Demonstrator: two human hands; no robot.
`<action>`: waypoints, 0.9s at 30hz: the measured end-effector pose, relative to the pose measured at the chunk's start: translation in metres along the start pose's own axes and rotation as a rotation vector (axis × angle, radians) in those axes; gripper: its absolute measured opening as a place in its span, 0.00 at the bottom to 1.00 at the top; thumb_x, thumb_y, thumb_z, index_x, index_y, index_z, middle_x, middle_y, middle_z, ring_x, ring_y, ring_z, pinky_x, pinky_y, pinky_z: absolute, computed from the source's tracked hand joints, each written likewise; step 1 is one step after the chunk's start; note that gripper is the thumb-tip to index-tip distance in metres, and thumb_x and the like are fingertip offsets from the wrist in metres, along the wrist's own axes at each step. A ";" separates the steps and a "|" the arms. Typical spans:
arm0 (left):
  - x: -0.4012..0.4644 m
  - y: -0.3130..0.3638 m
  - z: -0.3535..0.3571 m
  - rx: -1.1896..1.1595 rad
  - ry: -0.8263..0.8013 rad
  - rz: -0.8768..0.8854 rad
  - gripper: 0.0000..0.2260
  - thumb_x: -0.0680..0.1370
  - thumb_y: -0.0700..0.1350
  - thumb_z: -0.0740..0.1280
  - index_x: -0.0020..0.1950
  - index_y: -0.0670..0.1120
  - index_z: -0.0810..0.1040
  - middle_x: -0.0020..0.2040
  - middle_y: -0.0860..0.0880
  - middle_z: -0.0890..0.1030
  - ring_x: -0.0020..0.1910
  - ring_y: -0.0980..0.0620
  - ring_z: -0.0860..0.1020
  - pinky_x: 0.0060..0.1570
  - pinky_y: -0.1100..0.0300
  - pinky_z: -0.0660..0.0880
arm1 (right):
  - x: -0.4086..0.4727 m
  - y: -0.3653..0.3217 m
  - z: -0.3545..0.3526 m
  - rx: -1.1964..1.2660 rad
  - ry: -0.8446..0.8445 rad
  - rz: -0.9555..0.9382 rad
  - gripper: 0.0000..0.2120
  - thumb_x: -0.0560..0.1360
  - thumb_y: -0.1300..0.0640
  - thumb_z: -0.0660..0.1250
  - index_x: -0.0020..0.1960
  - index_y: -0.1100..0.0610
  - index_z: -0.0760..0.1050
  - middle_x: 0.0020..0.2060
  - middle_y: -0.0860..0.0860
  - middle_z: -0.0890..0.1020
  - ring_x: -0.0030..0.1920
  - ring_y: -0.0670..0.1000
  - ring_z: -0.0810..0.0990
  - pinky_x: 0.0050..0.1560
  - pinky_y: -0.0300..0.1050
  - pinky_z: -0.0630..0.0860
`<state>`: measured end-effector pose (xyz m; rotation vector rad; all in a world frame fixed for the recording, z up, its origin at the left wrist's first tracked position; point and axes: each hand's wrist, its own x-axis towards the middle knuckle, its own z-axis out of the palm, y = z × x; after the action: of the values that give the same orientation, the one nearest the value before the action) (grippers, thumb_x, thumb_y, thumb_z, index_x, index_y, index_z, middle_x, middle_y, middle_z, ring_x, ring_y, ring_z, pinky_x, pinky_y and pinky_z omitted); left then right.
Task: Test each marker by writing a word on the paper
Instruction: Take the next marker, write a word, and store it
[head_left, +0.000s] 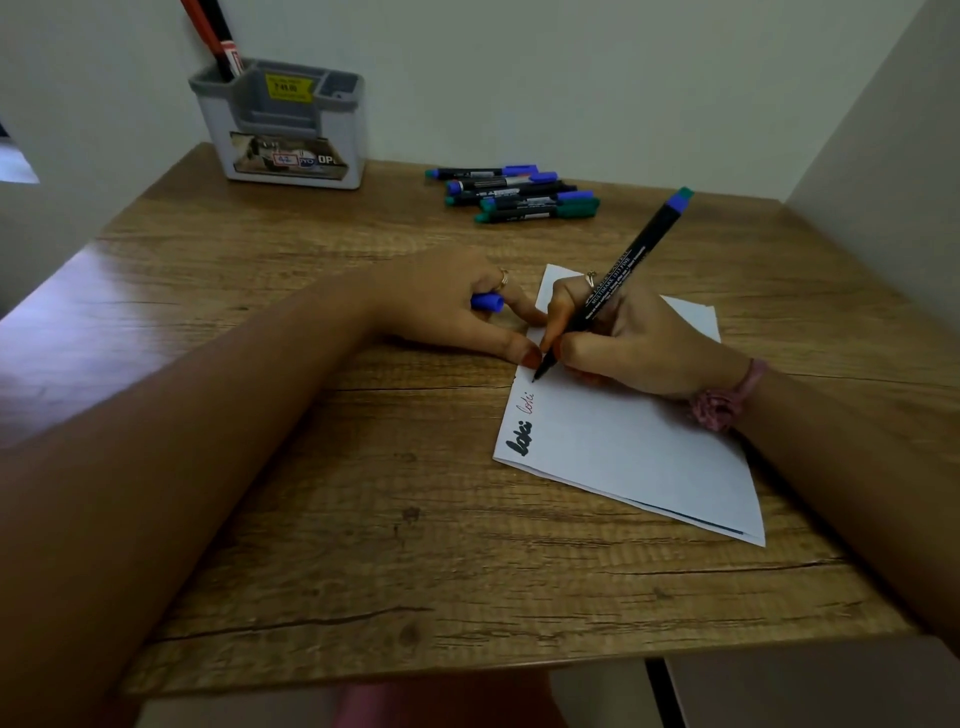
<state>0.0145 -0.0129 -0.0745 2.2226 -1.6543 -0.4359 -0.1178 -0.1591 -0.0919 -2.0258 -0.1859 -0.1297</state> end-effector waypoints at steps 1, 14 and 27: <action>0.000 0.000 0.000 0.001 -0.003 -0.005 0.18 0.71 0.57 0.67 0.60 0.60 0.73 0.33 0.57 0.69 0.32 0.65 0.70 0.30 0.73 0.61 | 0.000 0.000 0.000 -0.016 0.003 0.000 0.04 0.67 0.62 0.67 0.38 0.63 0.74 0.27 0.45 0.78 0.25 0.41 0.73 0.26 0.32 0.69; 0.000 0.001 -0.001 0.008 -0.025 -0.038 0.21 0.72 0.57 0.66 0.64 0.57 0.73 0.32 0.55 0.66 0.30 0.60 0.69 0.30 0.67 0.59 | 0.002 0.004 0.003 -0.034 -0.014 -0.011 0.02 0.69 0.61 0.67 0.39 0.59 0.76 0.34 0.56 0.82 0.32 0.45 0.76 0.32 0.35 0.70; 0.003 -0.006 0.001 0.028 -0.017 -0.001 0.16 0.74 0.57 0.65 0.61 0.59 0.74 0.39 0.49 0.74 0.37 0.54 0.70 0.34 0.63 0.61 | 0.001 0.004 0.000 -0.047 0.013 -0.013 0.02 0.69 0.66 0.64 0.39 0.65 0.75 0.25 0.42 0.75 0.25 0.40 0.72 0.29 0.28 0.66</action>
<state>0.0197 -0.0146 -0.0778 2.2458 -1.6777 -0.4365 -0.1163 -0.1607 -0.0952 -2.0702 -0.1891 -0.1565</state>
